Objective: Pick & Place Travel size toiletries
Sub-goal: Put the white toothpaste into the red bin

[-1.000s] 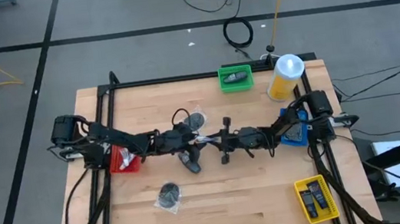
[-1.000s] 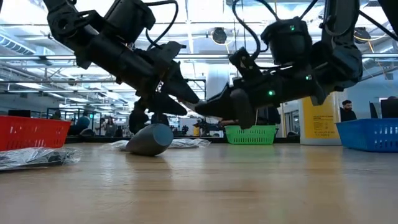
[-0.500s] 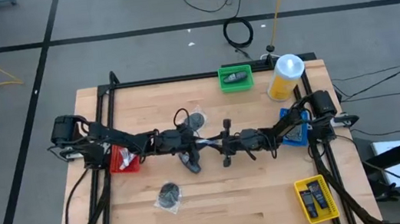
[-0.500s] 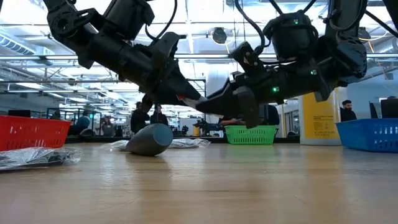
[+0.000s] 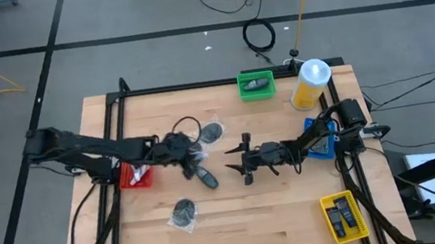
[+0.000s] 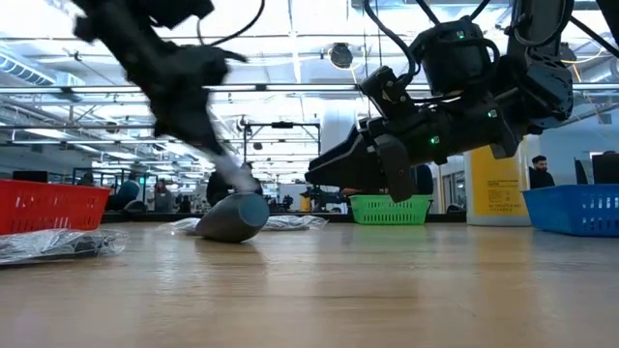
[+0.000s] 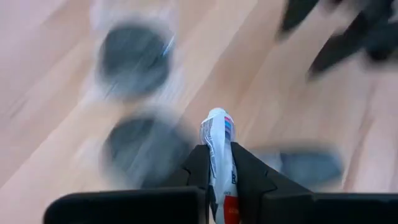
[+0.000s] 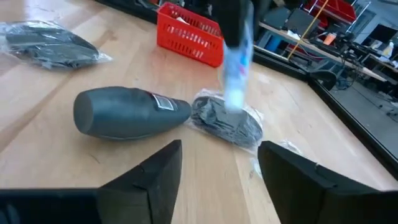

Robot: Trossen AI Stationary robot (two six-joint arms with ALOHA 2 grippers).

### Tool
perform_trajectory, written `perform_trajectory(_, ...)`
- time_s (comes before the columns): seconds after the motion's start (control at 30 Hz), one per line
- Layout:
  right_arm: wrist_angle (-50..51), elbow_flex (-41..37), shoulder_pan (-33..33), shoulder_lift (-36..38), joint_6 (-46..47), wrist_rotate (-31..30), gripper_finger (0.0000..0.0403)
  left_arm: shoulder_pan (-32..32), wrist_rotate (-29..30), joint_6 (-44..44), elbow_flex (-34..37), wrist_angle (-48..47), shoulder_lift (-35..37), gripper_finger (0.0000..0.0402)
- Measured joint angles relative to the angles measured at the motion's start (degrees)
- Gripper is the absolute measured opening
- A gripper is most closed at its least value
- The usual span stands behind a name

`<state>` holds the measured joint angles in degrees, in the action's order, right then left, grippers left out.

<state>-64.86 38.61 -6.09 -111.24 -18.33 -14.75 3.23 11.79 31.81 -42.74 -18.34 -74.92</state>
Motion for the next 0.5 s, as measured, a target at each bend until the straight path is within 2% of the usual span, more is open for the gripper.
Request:
perform_trajectory(0.13, 0.6, 0.0, 0.0, 0.0, 0.0, 0.0, 0.0212, 2.3, 0.4, 9.1, -5.7, -26.6, 6.1, 0.0015)
perform_trajectory(0.27, 0.4, 0.0, 0.0, 0.0, 0.1, 0.0, 0.0205, 4.9, 0.1, 25.6, -11.2, -51.0, 9.6, 0.0024)
perform_trajectory(0.4, 0.4, 0.0, 0.0, 0.0, 0.1, 0.1, 0.0202, 7.7, -1.7, 40.3, -13.1, -66.6, 11.4, 0.0041)
perform_trajectory(0.5, 0.4, 0.0, 0.0, 0.0, 0.1, 0.1, 0.0202, 10.3, -0.5, 47.2, -11.5, -72.0, 11.8, 0.0043)
